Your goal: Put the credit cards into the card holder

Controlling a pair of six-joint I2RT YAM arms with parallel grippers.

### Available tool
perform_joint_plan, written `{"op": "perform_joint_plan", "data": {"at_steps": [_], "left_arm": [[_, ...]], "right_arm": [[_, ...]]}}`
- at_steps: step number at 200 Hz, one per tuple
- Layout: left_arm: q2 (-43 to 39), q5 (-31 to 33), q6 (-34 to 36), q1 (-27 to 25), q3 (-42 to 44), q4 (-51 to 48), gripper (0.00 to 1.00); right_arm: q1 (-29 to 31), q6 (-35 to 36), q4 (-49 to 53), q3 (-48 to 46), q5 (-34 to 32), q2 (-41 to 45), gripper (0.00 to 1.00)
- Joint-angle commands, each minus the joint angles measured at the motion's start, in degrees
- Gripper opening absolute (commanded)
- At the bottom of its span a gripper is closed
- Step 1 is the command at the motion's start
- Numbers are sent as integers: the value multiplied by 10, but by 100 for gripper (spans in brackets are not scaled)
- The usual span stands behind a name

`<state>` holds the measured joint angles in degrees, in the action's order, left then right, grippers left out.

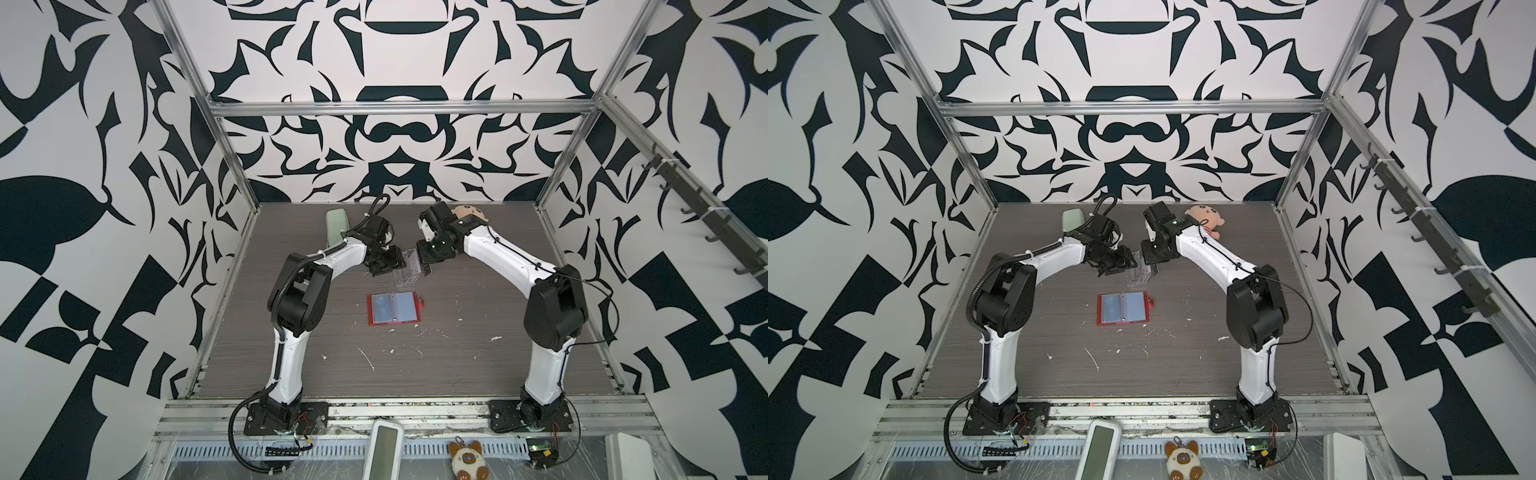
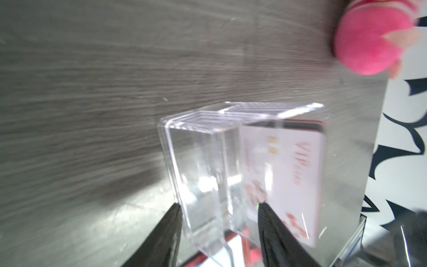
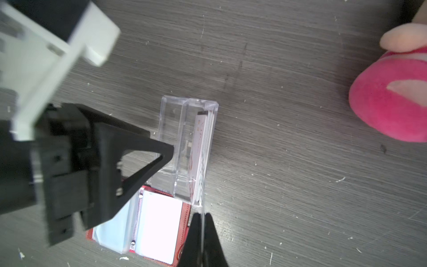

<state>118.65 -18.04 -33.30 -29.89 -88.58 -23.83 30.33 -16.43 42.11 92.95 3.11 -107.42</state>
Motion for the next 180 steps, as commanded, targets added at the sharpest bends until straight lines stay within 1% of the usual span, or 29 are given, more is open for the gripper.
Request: {"op": "perform_joint_plan", "data": {"at_steps": [1, 39, 58, 101, 127, 141, 162, 180], "left_arm": [[-55, 7, 15, -5, 19, 2, 57], [-130, 54, 12, -5, 103, 29, 57], [-167, 77, 14, -5, 144, 27, 56], [-258, 127, 15, -5, 252, 33, 57], [-304, 134, 9, -5, 315, 48, 57], [-326, 136, 3, -5, 345, 55, 57], [-347, 136, -7, -5, 387, 68, 57], [-355, 131, -13, -5, 416, 83, 57]], "right_arm": [[-3, -5, -56, -37, 34, 56, 0], [-4, -11, -100, -120, 73, 115, 0], [-4, -18, -124, -163, 92, 141, 0], [-4, -32, -167, -234, 136, 174, 0], [-4, -43, -186, -266, 157, 180, 0], [-4, -51, -205, -284, 184, 181, 0], [-1, -66, -234, -305, 224, 171, 0], [5, -73, -251, -313, 239, 157, 0]]}}
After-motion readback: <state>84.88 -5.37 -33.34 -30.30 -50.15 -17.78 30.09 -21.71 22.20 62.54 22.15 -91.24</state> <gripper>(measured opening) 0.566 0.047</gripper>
